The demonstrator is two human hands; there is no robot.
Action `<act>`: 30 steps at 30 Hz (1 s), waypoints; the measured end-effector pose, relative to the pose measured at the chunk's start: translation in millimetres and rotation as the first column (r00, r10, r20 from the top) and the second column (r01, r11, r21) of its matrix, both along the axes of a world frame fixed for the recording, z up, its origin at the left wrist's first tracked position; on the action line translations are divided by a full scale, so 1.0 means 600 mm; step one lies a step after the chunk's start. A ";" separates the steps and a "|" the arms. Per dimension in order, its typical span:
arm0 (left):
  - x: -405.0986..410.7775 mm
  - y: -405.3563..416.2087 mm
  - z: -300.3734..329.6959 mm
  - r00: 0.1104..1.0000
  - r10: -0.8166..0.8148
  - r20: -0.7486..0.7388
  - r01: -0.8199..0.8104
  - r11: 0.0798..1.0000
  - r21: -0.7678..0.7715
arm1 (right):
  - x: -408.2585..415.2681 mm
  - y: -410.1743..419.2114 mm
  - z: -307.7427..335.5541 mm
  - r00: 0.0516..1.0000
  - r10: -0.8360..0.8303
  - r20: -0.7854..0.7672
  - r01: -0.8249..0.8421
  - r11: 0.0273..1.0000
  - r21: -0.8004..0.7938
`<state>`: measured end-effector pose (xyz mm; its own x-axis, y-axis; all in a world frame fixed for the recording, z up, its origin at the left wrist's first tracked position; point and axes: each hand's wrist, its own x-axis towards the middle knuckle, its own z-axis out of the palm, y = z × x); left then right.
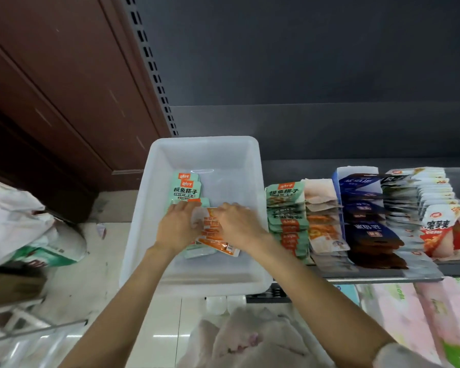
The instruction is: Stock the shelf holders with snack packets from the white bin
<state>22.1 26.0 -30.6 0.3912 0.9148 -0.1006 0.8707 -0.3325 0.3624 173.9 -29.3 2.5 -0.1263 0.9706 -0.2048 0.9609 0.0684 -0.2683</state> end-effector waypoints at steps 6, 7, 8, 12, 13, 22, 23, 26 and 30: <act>-0.003 0.008 -0.021 0.973 -0.153 -0.174 0.131 0.983 -0.132 | -0.029 0.031 -0.059 0.985 -0.044 0.166 0.065 0.990 -0.125; -0.006 0.009 -0.022 0.977 -0.146 -0.153 0.127 0.983 -0.130 | -0.029 0.029 -0.058 0.987 -0.034 0.158 0.052 0.993 -0.109; -0.009 0.008 -0.022 0.990 -0.116 -0.084 0.107 0.989 -0.106 | -0.028 0.026 -0.054 0.989 -0.025 0.148 0.038 0.995 -0.088; -0.015 0.003 -0.005 0.908 0.117 0.401 -0.117 0.993 -0.026 | -0.014 0.015 -0.041 0.996 -0.085 0.038 0.086 0.996 -0.025; -0.015 0.003 -0.002 0.880 0.145 0.452 -0.139 0.989 -0.046 | -0.011 0.012 -0.038 0.994 -0.108 0.002 0.108 0.993 -0.044; 0.002 -0.016 0.060 0.609 0.455 0.650 -0.120 0.862 -0.492 | 0.008 -0.021 0.045 0.580 -0.418 -0.699 0.562 0.827 -0.029; 0.005 -0.019 0.077 0.603 0.456 0.655 -0.045 0.839 -0.543 | 0.013 -0.027 0.058 0.389 -0.408 -0.826 0.587 0.801 -0.119; 0.022 -0.034 0.120 0.679 0.333 0.654 0.192 0.779 -0.597 | 0.030 -0.050 0.092 -0.019 -0.324 -0.946 0.572 0.773 -0.276; 0.076 -0.058 0.161 0.735 -0.003 0.678 0.279 0.913 -0.297 | 0.088 -0.096 0.142 -0.011 -0.265 -0.964 0.621 0.754 -0.214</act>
<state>67.6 -9.0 66.0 0.6044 0.7932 -0.0742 0.3231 -0.1589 0.9329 226.8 -86.9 87.4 0.4432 0.8886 -0.1182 -0.1787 -0.0417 -0.9830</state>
